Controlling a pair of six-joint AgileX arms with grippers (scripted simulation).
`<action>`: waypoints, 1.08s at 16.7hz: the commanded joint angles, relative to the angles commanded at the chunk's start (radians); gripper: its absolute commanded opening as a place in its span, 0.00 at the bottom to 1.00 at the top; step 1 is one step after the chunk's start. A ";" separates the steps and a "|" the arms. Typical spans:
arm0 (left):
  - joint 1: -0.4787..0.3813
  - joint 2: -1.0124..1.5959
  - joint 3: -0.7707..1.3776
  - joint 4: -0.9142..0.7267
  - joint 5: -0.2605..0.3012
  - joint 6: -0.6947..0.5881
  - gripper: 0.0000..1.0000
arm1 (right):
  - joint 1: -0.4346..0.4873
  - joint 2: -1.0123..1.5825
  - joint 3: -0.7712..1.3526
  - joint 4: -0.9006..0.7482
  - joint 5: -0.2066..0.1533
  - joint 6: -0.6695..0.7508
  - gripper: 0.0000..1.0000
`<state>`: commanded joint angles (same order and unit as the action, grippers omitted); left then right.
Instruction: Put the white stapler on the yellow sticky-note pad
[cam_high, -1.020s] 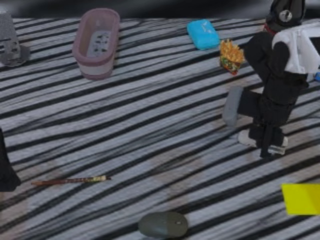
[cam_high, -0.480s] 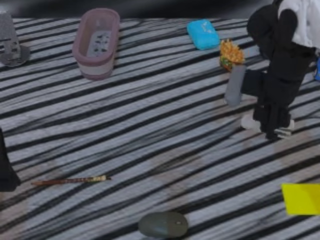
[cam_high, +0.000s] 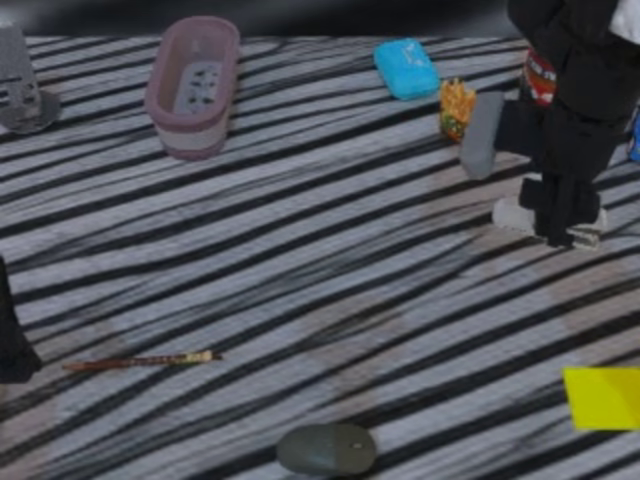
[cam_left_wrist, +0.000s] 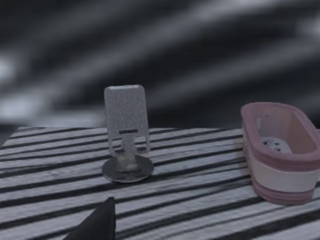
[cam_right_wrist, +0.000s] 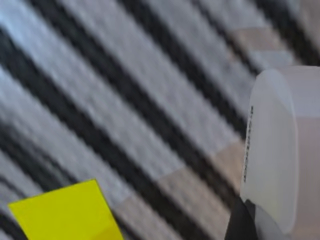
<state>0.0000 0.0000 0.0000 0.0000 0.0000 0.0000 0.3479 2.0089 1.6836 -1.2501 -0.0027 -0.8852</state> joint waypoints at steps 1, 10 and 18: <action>0.000 0.000 0.000 0.000 0.000 0.000 1.00 | -0.004 0.004 -0.002 0.003 0.000 0.001 0.00; 0.000 0.000 0.000 0.000 0.000 0.000 1.00 | -0.064 -0.281 -0.344 0.062 0.000 -0.242 0.00; 0.000 0.000 0.000 0.000 0.000 0.000 1.00 | -0.117 -0.536 -0.629 0.117 0.003 -0.457 0.00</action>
<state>0.0000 0.0000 0.0000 0.0000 0.0000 0.0000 0.2310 1.4732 1.0543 -1.1328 -0.0002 -1.3424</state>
